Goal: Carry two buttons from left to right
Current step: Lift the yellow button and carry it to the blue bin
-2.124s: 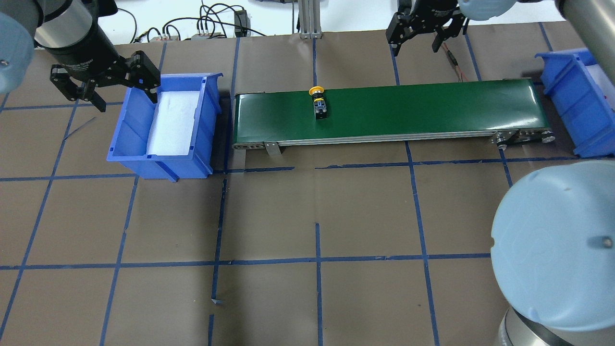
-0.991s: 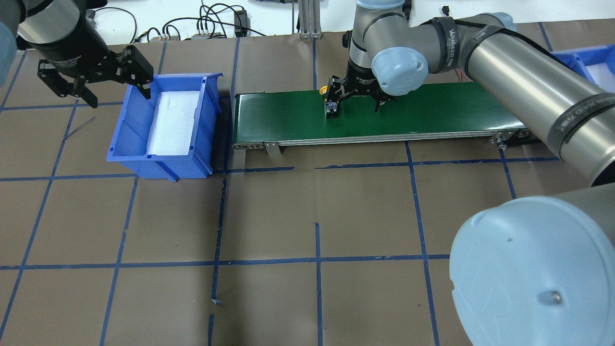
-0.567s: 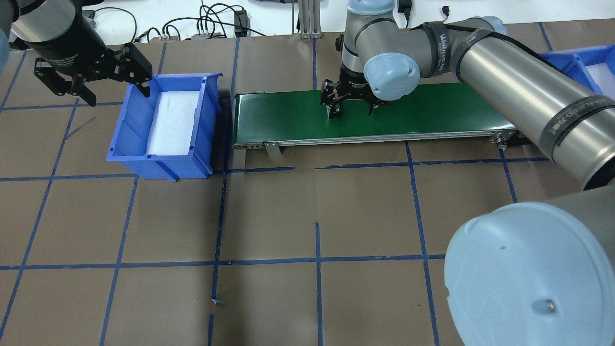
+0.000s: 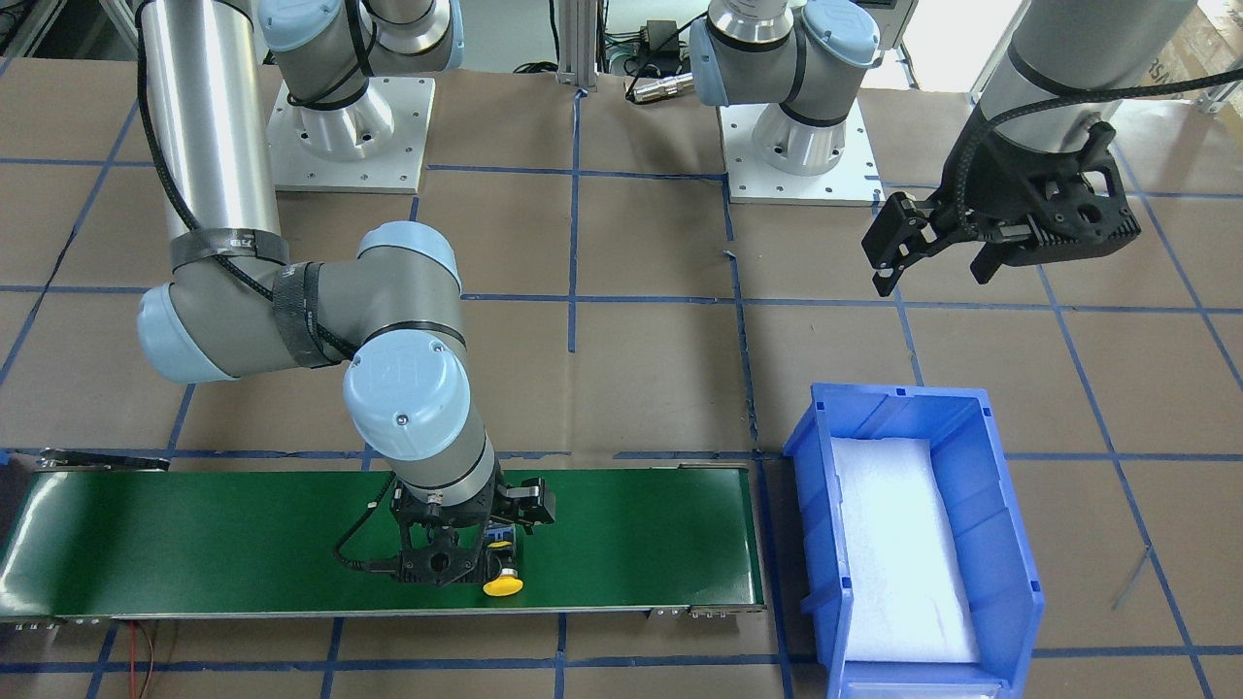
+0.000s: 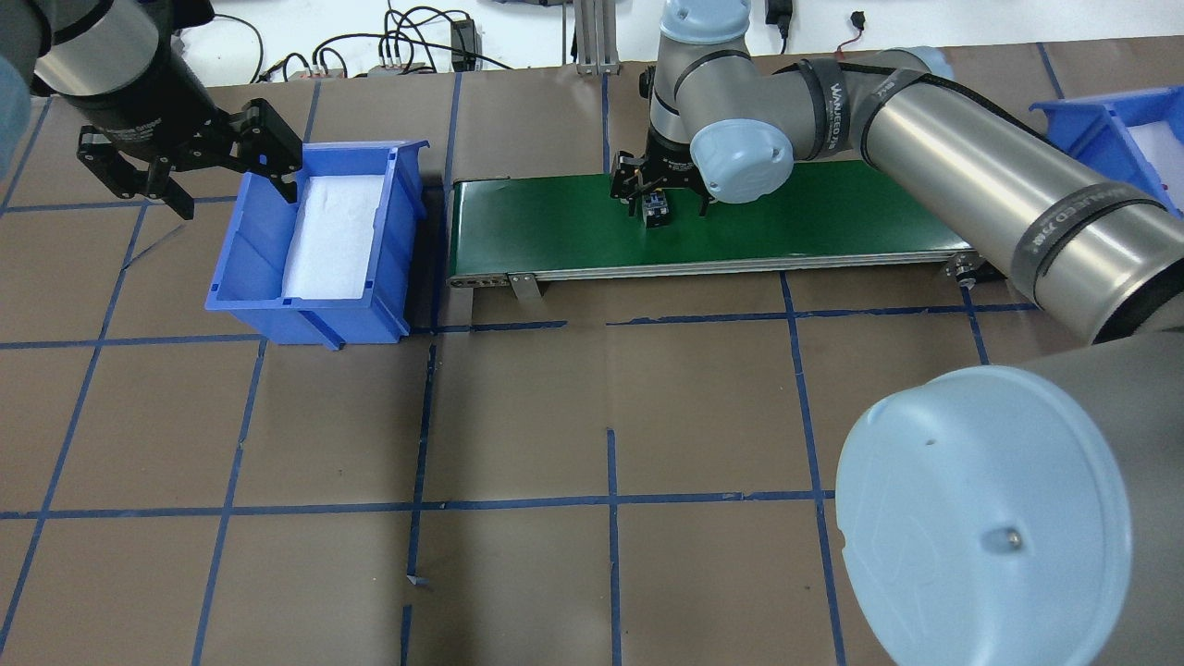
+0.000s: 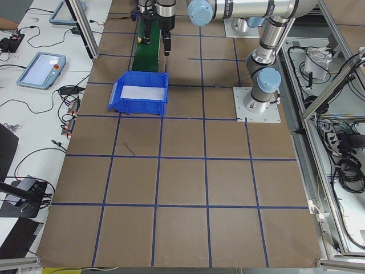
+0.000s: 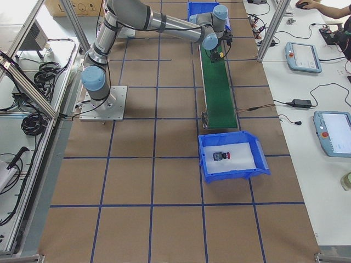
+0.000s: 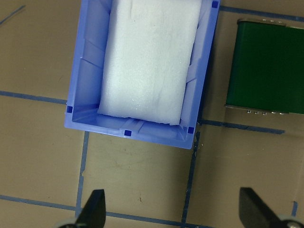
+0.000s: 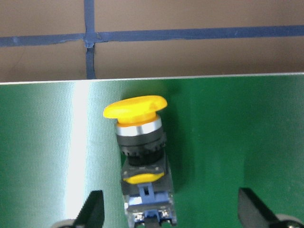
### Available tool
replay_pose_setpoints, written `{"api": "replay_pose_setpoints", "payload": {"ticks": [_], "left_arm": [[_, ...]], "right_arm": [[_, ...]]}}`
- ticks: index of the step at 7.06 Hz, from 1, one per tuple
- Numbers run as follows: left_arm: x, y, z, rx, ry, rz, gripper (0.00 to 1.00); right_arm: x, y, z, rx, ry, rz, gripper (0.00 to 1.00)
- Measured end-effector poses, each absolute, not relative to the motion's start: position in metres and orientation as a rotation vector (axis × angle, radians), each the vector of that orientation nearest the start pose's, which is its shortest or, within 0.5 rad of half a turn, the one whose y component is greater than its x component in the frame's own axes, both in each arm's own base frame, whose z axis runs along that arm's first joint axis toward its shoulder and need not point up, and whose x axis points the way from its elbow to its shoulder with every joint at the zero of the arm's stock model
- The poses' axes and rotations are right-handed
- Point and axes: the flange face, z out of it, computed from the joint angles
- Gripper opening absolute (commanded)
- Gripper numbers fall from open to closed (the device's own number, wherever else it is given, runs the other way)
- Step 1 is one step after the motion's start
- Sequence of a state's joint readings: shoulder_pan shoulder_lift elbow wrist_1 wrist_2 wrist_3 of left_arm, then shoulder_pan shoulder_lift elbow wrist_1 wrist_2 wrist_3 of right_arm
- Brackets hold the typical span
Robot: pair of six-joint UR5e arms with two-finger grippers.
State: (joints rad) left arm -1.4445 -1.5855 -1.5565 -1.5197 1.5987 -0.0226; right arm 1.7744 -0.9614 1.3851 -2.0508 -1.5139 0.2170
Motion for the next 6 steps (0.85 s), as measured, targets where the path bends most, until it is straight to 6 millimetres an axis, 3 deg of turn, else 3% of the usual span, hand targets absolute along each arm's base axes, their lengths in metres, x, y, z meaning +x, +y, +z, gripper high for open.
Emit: {"api": "replay_pose_setpoints", "payload": {"ticks": [1,4,6], "left_arm": [[-0.066,-0.515,0.492,-0.232,3.101,-0.071,1.0],[-0.067,-0.51,0.497,-0.233,3.103,-0.076,1.0],[-0.067,-0.51,0.497,-0.234,3.105,-0.075,1.0]], "right_arm": [[0.277,-0.666,0.257,0.017,3.072,-0.077,0.11],[0.272,-0.669,0.26,0.01,3.074,-0.078,0.07],[0.25,-0.676,0.266,-0.05,3.08,-0.087,0.07]]}}
